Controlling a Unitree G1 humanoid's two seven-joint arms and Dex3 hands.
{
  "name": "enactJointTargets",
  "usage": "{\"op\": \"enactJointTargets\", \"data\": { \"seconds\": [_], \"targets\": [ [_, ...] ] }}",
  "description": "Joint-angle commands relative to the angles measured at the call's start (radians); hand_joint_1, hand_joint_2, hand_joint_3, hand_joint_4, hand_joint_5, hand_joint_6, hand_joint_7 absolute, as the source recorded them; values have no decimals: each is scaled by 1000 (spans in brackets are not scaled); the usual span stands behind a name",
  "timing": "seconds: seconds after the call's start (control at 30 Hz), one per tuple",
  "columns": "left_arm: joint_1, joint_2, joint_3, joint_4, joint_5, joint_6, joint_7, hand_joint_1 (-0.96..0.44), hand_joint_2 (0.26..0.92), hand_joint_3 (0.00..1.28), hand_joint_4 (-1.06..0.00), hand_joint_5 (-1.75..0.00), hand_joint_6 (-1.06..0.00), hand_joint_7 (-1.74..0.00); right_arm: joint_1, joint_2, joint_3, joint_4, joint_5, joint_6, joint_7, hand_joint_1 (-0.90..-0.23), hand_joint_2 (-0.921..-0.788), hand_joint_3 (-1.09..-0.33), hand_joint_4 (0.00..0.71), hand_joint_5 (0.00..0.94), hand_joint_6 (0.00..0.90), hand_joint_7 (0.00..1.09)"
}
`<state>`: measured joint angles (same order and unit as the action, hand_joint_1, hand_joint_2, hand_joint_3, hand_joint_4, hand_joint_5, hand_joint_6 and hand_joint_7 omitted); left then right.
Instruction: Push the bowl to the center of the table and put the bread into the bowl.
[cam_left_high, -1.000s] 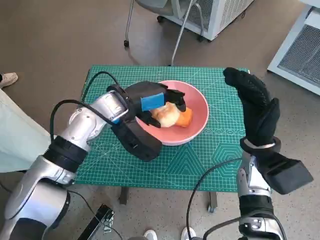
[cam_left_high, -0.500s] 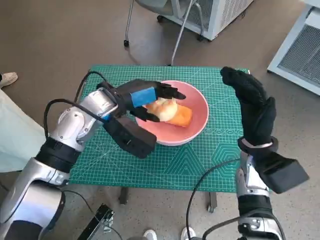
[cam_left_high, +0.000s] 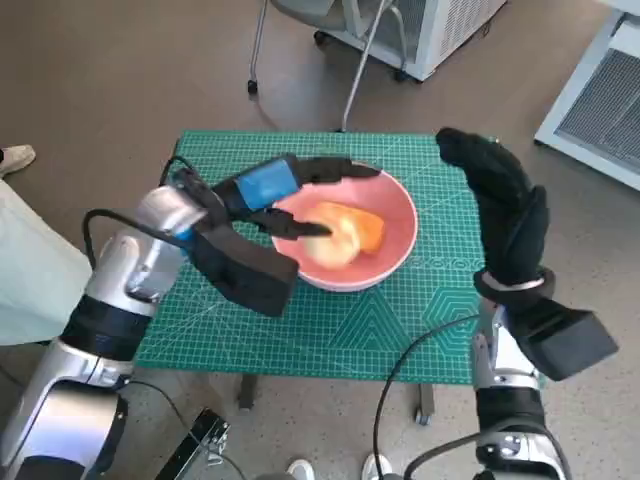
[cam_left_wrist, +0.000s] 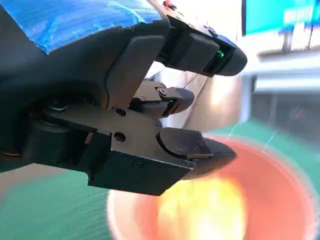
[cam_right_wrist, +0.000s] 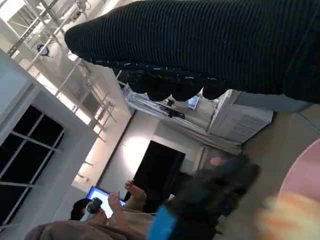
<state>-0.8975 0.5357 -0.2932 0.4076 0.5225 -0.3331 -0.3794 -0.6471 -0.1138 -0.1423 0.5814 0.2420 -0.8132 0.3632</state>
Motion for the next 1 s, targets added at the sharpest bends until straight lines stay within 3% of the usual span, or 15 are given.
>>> {"op": "enactJointTargets", "data": {
  "seconds": [0.03, 0.2, 0.47, 0.7, 0.8, 0.87, 1.0],
  "targets": [
    [46, -20, 59, -12, -102, 9, -9, 237, 907, 351, -386, -31, -486, -99, -3, -6, -4, -6, 19, 30, 12, -420, -902, -611, 504, 7, 205, 896],
    [73, -26, 75, -6, -122, -8, 22, 167, 869, 287, -441, -30, -519, -96, -11, -5, -4, -11, 21, 37, 13, -419, -895, -627, 503, 7, 200, 905],
    [80, -7, 75, 28, -74, -37, 78, 50, 912, 136, -474, -7, -553, -75, -16, -4, 1, -13, 19, 38, 16, -421, -891, -635, 500, 6, 194, 915],
    [133, -20, 159, 30, -197, -108, 105, -9, 920, 90, -487, -8, -564, -68, -23, -15, -6, -23, 11, 46, 5, -424, -891, -635, 497, 4, 192, 919],
    [155, -47, 207, 36, -291, -153, 106, -24, 920, 84, -494, -10, -566, -67, -27, -20, -10, -29, 6, 51, -4, -432, -894, -630, 491, 1, 189, 922],
    [169, -67, 237, 33, -344, -169, 108, -42, 920, 78, -500, -12, -568, -66, -30, -22, -11, -31, 2, 50, -9, -441, -909, -601, 487, 0, 184, 925],
    [207, -121, 292, 2, -456, -165, 110, -81, 910, 119, -484, -23, -554, -62, -43, -28, -13, -28, -14, 45, -22, -453, -918, -576, 486, 0, 178, 922]
  ]
}}
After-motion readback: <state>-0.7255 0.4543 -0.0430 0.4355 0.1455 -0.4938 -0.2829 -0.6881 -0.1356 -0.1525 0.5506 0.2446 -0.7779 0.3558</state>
